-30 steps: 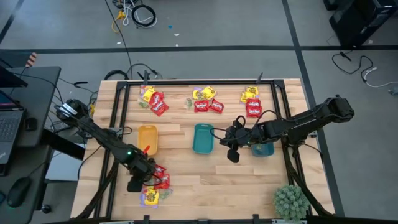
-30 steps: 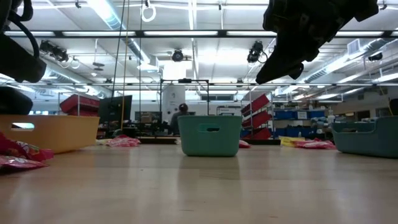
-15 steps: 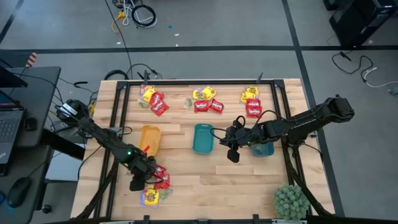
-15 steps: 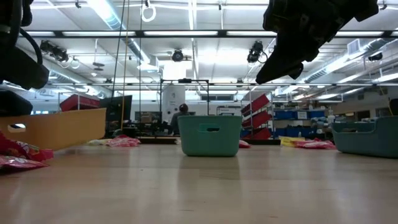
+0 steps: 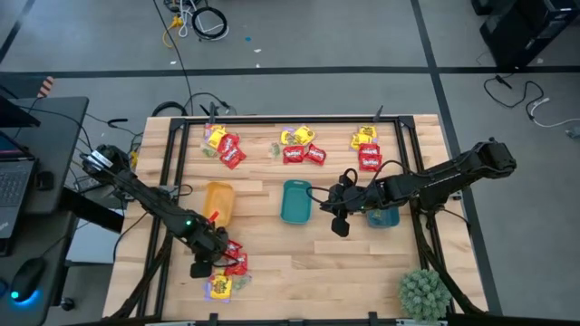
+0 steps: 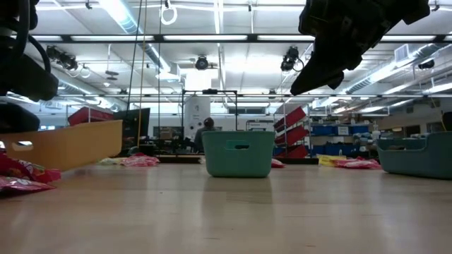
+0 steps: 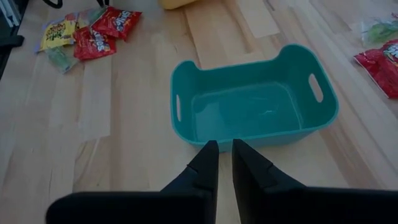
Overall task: Sort candy
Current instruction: Put the green transparent candy into the blue bin
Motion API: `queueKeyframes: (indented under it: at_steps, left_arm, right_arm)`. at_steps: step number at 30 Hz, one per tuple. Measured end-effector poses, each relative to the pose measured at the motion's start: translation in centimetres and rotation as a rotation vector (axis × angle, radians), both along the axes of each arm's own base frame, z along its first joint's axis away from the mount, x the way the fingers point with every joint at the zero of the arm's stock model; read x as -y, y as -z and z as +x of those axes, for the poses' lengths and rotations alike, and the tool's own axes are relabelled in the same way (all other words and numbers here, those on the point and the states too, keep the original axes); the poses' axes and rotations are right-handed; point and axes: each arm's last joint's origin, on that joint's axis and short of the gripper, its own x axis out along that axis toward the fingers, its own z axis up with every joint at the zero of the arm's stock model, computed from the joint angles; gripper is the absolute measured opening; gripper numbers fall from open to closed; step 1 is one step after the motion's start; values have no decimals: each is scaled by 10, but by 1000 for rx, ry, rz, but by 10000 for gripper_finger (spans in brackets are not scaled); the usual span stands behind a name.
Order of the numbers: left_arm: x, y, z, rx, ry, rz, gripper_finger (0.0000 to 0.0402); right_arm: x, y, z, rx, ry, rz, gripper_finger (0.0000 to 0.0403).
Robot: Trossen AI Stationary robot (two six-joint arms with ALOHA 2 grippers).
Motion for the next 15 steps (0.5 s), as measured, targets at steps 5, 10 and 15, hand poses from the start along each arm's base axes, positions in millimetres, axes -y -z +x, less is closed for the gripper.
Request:
queueKeyframes:
  at_steps: [5, 10, 15]
  left_arm:
    - [4, -8, 4, 0, 12, -40, 3]
    - [12, -32, 16, 38, 49, -57, 2]
    - [10, -57, 27, 62, 34, -22, 1]
  right_arm:
    - [0, 0, 0, 0, -5, -5, 36]
    - [0, 0, 0, 0, -5, -5, 34]
    - [0, 0, 0, -1, -12, -14, 37]
